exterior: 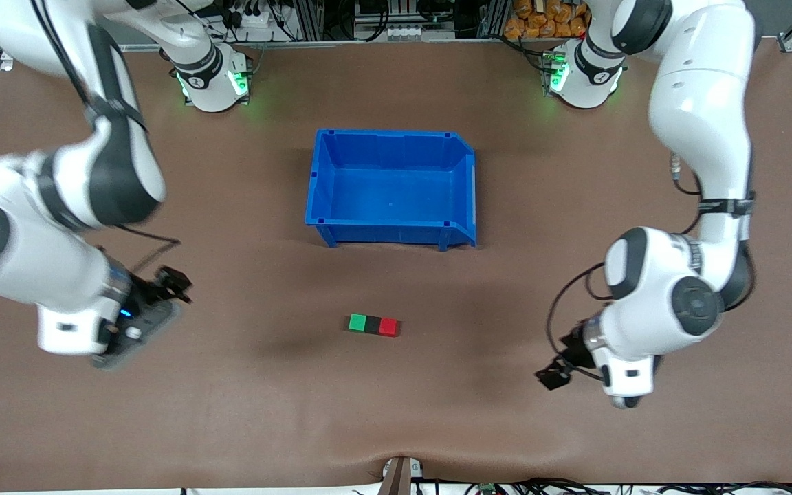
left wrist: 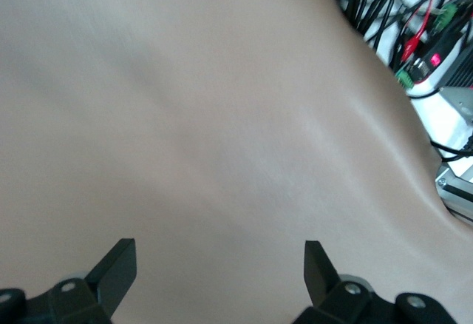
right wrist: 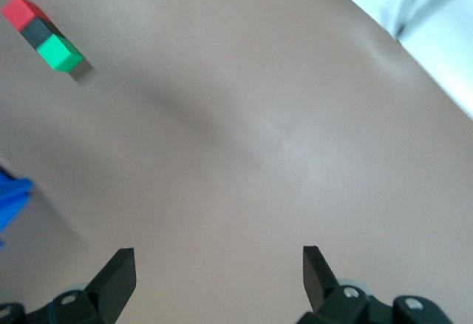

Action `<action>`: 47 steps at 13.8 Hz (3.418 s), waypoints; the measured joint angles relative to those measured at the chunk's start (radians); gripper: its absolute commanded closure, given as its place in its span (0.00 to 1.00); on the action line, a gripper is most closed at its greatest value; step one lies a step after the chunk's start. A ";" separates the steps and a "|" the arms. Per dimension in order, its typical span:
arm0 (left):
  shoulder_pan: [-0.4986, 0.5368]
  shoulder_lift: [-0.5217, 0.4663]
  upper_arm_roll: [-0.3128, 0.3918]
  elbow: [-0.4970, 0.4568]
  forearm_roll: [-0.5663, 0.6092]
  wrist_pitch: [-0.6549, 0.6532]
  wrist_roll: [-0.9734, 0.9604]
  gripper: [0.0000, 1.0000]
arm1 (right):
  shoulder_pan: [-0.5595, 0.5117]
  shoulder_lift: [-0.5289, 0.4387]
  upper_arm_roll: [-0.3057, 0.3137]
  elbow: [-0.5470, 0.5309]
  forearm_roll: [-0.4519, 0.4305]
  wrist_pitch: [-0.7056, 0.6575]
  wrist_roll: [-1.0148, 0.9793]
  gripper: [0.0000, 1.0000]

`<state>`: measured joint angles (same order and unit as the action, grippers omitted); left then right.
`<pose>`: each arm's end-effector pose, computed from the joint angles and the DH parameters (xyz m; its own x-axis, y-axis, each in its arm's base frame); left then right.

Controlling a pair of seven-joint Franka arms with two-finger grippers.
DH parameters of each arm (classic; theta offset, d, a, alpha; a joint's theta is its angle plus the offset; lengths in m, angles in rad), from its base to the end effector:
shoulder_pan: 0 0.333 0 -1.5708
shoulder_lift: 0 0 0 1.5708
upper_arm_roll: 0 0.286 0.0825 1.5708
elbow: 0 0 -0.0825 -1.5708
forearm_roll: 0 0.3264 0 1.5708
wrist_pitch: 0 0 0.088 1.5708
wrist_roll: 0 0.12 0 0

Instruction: Attach green and red cubes to black cube

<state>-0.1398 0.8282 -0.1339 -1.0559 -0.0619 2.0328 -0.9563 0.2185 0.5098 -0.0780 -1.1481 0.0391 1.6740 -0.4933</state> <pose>0.6877 -0.1650 0.3415 0.7296 0.6825 -0.0426 0.6742 -0.7076 0.2116 0.6250 0.1047 0.4782 0.8018 0.5974 0.0158 0.5974 -0.8019 0.0074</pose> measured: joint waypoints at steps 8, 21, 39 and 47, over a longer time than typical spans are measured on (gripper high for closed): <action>0.167 -0.088 0.001 -0.001 0.138 -0.015 0.666 0.00 | -0.162 -0.447 -0.002 -0.396 -0.001 -0.093 0.430 0.00; 0.204 -0.449 -0.011 -0.076 0.121 -0.456 0.893 0.00 | -0.188 -0.525 0.000 -0.482 -0.002 -0.152 0.581 0.00; 0.300 -0.815 -0.007 -0.423 0.069 -0.466 1.022 0.00 | -0.188 -0.526 0.003 -0.479 -0.002 -0.172 0.580 0.00; 0.299 -0.818 -0.010 -0.423 0.069 -0.503 1.033 0.00 | -0.188 -0.526 0.004 -0.479 -0.002 -0.174 0.580 0.00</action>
<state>0.1596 0.0107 -0.1441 -1.4788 0.0068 1.5294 0.0762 0.0302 -0.0159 -0.0738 -1.6268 0.0373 1.4996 0.0869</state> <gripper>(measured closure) 0.000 0.000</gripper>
